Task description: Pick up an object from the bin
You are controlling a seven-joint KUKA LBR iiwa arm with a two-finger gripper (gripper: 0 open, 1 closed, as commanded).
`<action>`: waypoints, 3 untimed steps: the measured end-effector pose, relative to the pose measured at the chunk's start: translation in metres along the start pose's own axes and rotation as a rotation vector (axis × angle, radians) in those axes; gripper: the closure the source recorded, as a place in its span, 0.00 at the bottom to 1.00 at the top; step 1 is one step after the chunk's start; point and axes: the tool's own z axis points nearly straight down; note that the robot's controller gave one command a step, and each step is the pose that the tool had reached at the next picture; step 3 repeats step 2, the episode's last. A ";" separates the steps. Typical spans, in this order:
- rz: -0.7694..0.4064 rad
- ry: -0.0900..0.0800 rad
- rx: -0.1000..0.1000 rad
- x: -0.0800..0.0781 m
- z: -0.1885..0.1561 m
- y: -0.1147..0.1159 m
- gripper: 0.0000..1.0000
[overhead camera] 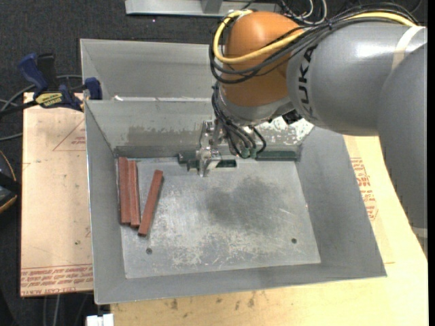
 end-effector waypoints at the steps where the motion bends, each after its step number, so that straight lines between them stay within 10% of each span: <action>1: 0.000 0.000 0.000 0.000 0.000 0.000 1.00; 2: 0.013 0.013 0.002 0.033 -0.034 -0.002 1.00; 3: 0.013 0.013 0.002 0.033 -0.034 -0.002 1.00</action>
Offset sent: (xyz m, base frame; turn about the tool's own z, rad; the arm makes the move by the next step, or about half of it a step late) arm -0.0529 -0.0063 0.0679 0.0238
